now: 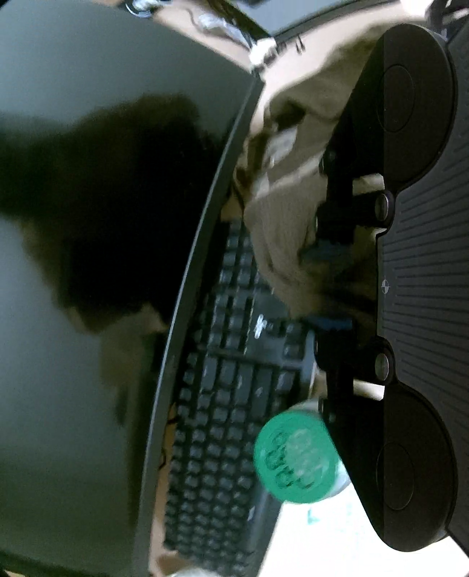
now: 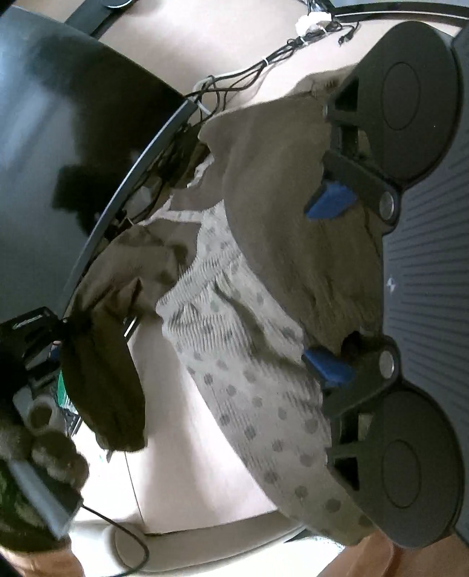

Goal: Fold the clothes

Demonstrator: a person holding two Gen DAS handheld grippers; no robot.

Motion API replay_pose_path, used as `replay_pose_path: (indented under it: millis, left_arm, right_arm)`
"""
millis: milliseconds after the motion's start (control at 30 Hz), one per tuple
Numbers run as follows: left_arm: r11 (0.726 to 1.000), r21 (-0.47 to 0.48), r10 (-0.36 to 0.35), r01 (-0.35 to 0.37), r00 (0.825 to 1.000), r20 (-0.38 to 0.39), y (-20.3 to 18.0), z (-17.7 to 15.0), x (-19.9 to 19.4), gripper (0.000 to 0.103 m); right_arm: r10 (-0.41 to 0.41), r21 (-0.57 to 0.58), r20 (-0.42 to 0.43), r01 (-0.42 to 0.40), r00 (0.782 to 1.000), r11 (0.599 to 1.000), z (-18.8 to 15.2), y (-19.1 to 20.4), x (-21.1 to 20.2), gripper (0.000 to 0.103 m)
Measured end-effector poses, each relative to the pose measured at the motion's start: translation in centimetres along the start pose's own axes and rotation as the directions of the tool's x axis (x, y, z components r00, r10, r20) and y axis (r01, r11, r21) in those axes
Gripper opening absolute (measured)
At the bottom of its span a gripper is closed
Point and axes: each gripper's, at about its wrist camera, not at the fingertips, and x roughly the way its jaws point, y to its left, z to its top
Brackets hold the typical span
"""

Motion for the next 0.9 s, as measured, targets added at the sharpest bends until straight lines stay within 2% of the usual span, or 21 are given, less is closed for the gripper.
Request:
replay_pose_path:
  millis: [67, 100, 167, 233, 267, 333, 367, 400, 433, 500, 533, 600, 633, 667, 700, 733, 767, 833, 900]
  left_arm:
    - [1.000, -0.022, -0.020, 0.020, 1.000, 0.010, -0.7, -0.4, -0.9, 0.061]
    - [0.999, -0.035, -0.030, 0.031, 0.999, 0.015, -1.0, -0.5, -1.4, 0.066]
    - [0.995, -0.068, -0.070, 0.071, 0.997, 0.023, -2.1, -0.8, -2.3, 0.086]
    - [0.984, -0.083, -0.162, 0.161, 0.987, -0.007, -4.1, -1.4, -2.4, 0.094]
    - [0.973, -0.089, -0.216, 0.212, 0.976, -0.037, -5.3, -1.8, -2.1, 0.094]
    - [0.945, -0.099, -0.324, 0.312, 0.935, -0.143, -8.0, -3.2, -0.5, 0.094]
    - [0.934, -0.099, -0.357, 0.344, 0.911, -0.205, -9.5, -4.2, 0.3, 0.094]
    - [0.935, -0.086, -0.353, 0.343, 0.898, -0.262, -11.0, -5.4, 1.2, 0.094]
    - [0.947, -0.051, -0.318, 0.318, 0.898, -0.305, -12.4, -6.6, 1.8, 0.094]
    - [0.963, 0.020, -0.247, 0.270, 0.906, -0.344, -14.4, -8.3, 2.5, 0.094]
    - [0.966, 0.027, -0.231, 0.258, 0.903, -0.362, -15.0, -8.9, 2.8, 0.093]
    - [0.972, 0.042, -0.197, 0.233, 0.896, -0.397, -16.1, -10.1, 3.3, 0.085]
    - [0.973, 0.063, -0.176, 0.220, 0.895, -0.411, -16.7, -10.6, 3.6, 0.067]
    - [0.974, 0.083, -0.157, 0.209, 0.894, -0.419, -17.2, -11.0, 3.9, 0.039]
    - [0.973, 0.102, -0.150, 0.208, 0.902, -0.405, -17.8, -10.9, 3.7, 0.023]
    - [0.971, 0.121, -0.144, 0.206, 0.909, -0.390, -18.5, -10.7, 3.6, 0.011]
    - [0.969, 0.133, -0.145, 0.208, 0.916, -0.375, -19.1, -10.5, 3.4, 0.011]
    - [0.959, 0.096, -0.224, 0.267, 0.919, -0.326, -20.2, -8.8, 2.6, 0.011]
    - [0.943, 0.044, -0.305, 0.330, 0.909, -0.285, -21.3, -7.0, 2.1, 0.011]
  right_arm:
    - [-0.001, -0.030, 0.002, 0.002, 1.000, 1.000, 0.1, -0.2, 0.1, 0.041]
    - [-0.012, -0.015, 0.005, 0.012, 1.000, 1.000, -0.2, -1.0, -0.1, 0.041]
    - [-0.041, 0.040, 0.012, 0.040, 0.999, 0.998, -1.0, -3.3, -0.8, 0.041]
    - [-0.070, 0.095, 0.017, 0.068, 0.997, 0.993, -1.9, -5.5, -1.4, 0.041]
    - [-0.085, 0.123, 0.019, 0.082, 0.996, 0.989, -2.4, -6.6, -1.7, 0.041]
    - [-0.115, 0.178, 0.022, 0.109, 0.993, 0.978, -3.3, -8.8, -2.4, 0.045]
    - [-0.129, 0.205, 0.022, 0.122, 0.991, 0.971, -3.7, -9.9, -2.7, 0.054]
    - [-0.144, 0.232, 0.023, 0.135, 0.989, 0.963, -4.2, -11.1, -3.0, 0.063]
    - [-0.159, 0.259, 0.023, 0.148, 0.987, 0.955, -4.6, -12.2, -3.4, 0.066]
    - [-0.188, 0.312, 0.021, 0.172, 0.982, 0.934, -5.5, -14.4, -4.0, 0.072]
    - [-0.203, 0.338, 0.020, 0.184, 0.979, 0.923, -5.9, -15.5, -4.3, 0.073]
    - [-0.206, 0.370, 0.022, 0.183, 0.978, 0.911, -6.9, -16.7, -4.8, 0.080]
    - [-0.184, 0.369, 0.028, 0.161, 0.982, 0.915, -7.5, -16.5, -4.9, 0.080]
    - [-0.159, 0.367, 0.039, 0.133, 0.987, 0.921, -7.8, -16.2, -4.9, 0.080]
    - [-0.131, 0.364, 0.052, 0.103, 0.990, 0.926, -8.0, -15.9, -4.9, 0.080]
    - [-0.103, 0.361, 0.065, 0.073, 0.993, 0.930, -8.2, -15.7, -4.8, 0.080]
    - [-0.063, 0.349, 0.090, 0.027, 0.994, 0.937, -8.2, -15.2, -5.0, 0.081]
    - [0.031, 0.314, 0.149, -0.076, 0.988, 0.946, -8.0, -14.1, -5.5, 0.087]
    - [0.080, 0.227, 0.198, -0.125, 0.977, 0.966, -7.5, -12.4, -5.9, 0.089]
